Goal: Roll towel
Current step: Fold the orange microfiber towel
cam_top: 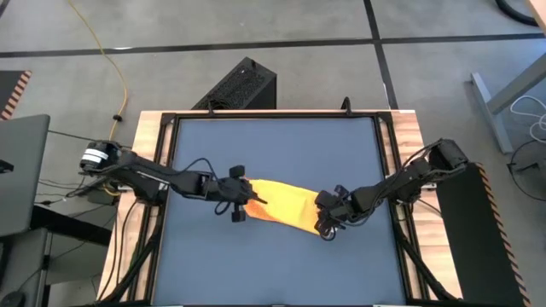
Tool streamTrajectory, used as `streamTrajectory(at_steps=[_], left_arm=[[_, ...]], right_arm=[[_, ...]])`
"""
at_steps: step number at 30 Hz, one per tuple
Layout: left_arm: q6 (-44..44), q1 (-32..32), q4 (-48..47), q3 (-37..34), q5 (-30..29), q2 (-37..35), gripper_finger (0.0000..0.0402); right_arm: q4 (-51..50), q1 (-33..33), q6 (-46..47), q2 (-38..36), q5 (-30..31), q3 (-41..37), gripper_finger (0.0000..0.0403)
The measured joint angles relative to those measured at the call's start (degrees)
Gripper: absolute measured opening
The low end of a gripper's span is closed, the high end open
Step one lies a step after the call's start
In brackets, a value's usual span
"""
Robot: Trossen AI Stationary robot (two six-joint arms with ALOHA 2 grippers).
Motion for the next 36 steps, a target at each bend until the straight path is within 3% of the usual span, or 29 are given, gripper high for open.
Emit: streamTrajectory(at_steps=[9, 14, 17, 23, 29, 36], left_arm=[[5.2, -0.4, -18.7, 9.4, 0.9, -9.8, 0.0026], [-3.1, -3.4, -19.9, 7.1, 4.8, -11.0, 0.0082], [-4.8, -7.2, -16.9, 4.9, 3.9, -7.9, 0.0118], [-2.9, -11.8, -8.9, 4.4, -4.7, 1.8, 0.0162], [-2.0, -12.4, -4.1, 5.0, -4.8, 10.8, 0.0166], [0.3, -12.4, -7.8, 6.8, -7.5, 12.4, 0.0167]], right_arm=[[-5.9, -1.7, -2.0, -4.6, 0.9, 0.0, 0.0164], [-5.4, -2.5, -5.2, -4.6, 3.5, 0.0, 0.0164], [-5.1, -3.4, -7.2, -4.6, 3.7, 0.0, 0.0164], [-4.5, -5.3, -9.0, -4.6, 4.4, 0.1, 0.0164], [-4.8, -5.6, -10.0, -4.6, 4.4, 0.1, 0.0164], [-4.7, -5.7, -10.5, -4.6, 4.7, 0.1, 0.0164]])
